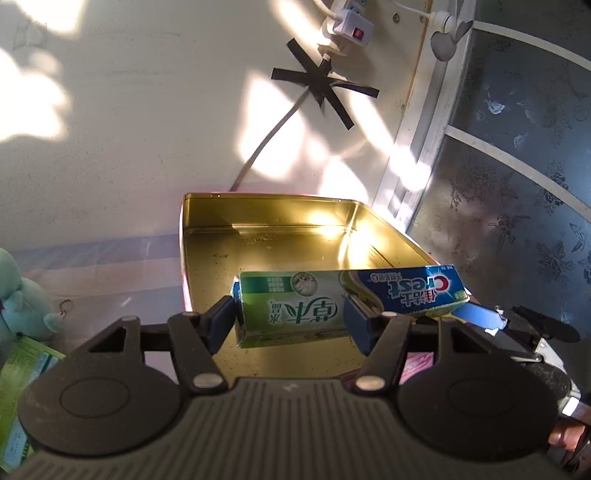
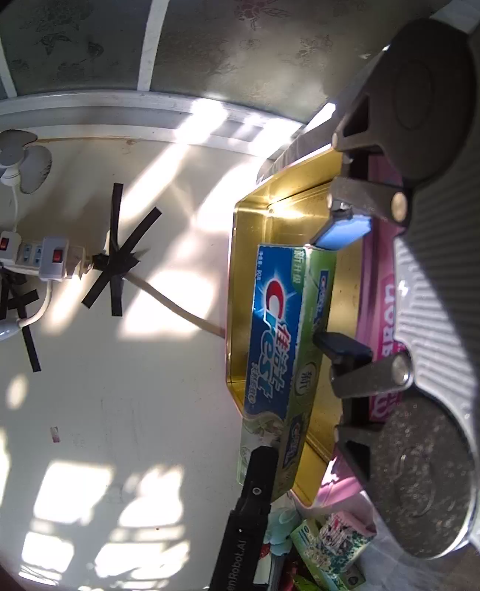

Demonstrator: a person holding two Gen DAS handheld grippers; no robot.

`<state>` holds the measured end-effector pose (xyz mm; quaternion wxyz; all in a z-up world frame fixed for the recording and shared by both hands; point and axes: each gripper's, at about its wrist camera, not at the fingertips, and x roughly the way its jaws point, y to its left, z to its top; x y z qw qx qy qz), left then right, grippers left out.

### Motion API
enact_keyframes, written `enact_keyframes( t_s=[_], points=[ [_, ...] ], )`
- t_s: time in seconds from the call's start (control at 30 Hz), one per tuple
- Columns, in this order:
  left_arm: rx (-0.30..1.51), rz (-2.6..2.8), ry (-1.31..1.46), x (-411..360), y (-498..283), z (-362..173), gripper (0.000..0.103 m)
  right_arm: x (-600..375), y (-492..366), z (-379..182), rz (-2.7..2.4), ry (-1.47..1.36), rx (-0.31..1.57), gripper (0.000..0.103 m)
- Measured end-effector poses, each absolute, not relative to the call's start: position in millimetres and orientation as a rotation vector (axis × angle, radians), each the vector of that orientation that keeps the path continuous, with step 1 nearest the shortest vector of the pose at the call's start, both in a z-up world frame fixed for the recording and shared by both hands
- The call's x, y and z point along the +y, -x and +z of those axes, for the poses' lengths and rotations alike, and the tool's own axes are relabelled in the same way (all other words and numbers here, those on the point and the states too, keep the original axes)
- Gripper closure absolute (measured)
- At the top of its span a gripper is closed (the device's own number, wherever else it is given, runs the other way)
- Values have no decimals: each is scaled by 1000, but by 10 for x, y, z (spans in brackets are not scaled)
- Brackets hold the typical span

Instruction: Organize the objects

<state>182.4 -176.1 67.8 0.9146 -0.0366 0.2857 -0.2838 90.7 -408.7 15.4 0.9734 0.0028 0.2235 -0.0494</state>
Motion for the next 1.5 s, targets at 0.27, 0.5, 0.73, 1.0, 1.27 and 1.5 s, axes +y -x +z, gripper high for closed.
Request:
enact_keyframes(
  t_s=[0.27,0.5,0.73,1.0,1.27,1.5],
  points=[
    [610,-557,66,-1862,-1803,598,38,-4168,-823,29,-114,-61,400,45],
    [516,-502,51,-1255,-1286,770,37,-3735,-472,151,0,-125,294,46],
    [603,-317,7,-374,-831,361,37,-2875,-393,-5,275,-87,398,49],
    [642,-107,174,635,-703,196,37,-2013,-541,-106,481,13,492,51],
    [686,-71,502,1227,-930,147,38,-1443,-1410,45,538,-74,564,57],
    [693,-108,543,1261,-1150,-5,43,-1286,-1825,-187,639,-239,736,92]
  ],
)
